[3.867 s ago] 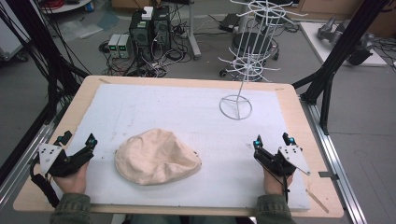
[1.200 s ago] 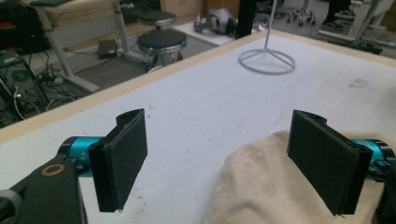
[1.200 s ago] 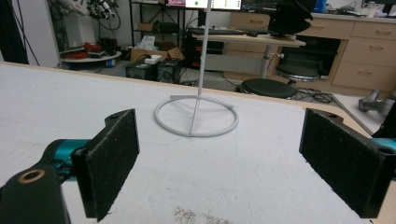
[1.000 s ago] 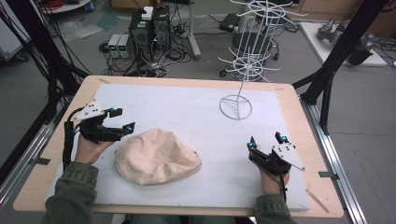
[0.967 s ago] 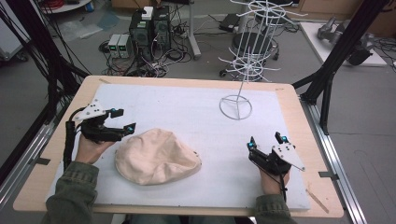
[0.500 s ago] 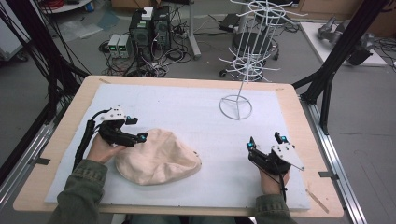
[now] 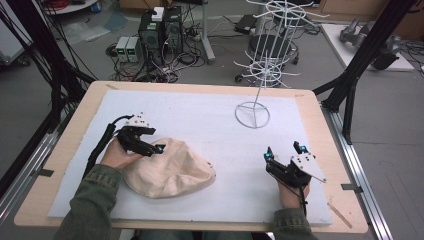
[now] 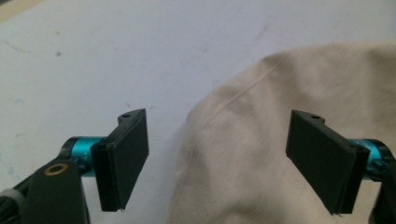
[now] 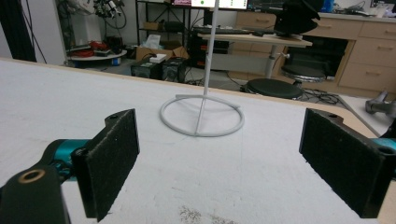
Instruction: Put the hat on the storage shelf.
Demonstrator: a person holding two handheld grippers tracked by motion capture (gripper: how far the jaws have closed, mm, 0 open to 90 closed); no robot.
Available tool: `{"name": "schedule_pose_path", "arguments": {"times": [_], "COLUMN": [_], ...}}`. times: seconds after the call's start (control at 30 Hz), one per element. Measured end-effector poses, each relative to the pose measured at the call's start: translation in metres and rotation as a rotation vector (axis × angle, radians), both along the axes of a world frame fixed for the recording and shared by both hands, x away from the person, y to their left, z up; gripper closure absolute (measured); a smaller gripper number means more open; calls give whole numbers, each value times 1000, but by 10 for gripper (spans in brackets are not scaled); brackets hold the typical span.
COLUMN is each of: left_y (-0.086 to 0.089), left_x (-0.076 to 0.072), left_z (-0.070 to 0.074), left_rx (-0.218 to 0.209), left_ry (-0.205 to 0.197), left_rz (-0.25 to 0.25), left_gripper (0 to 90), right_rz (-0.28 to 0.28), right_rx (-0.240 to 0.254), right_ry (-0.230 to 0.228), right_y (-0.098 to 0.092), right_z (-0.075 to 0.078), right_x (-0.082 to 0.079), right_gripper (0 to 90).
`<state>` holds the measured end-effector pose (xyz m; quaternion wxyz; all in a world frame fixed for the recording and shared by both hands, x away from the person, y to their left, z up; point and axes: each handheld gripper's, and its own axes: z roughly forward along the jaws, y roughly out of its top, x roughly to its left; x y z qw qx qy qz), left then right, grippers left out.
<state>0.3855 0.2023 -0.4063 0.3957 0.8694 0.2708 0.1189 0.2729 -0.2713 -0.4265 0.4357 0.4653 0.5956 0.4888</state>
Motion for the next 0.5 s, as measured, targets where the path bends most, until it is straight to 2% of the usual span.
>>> {"name": "schedule_pose_path", "arguments": {"times": [0.17, 0.23, 0.3, 0.33, 0.37, 0.43, 0.5], "left_y": [-7, -9, -9, -9, -9, -8, -8], "left_x": [1, 2, 2, 3, 3, 4, 5], "left_z": [-7, -9, -11, -13, -13, -16, -19], "left_rx": [12, 32, 50, 78, 78, 109, 121], "left_ry": [16, 21, 24, 20, 20, 40, 52], "left_rz": [-30, -34, -38, -34, -34, -33, -39], "left_gripper": [230, 233, 272, 296, 298, 319, 340], "right_rz": [-1, 1, 6, 8, 8, 8, 9], "right_rx": [13, 5, 8, 12, 14, 12, 13], "right_ry": [7, 2, 6, 9, 9, 12, 11], "right_y": [0, 0, 1, 1, 1, 1, 1], "right_z": [0, 0, 0, 0, 0, 0, 0], "right_x": [0, 0, 0, 0, 0, 0, 0], "right_gripper": [113, 112, 113, 113, 113, 113, 112]}}
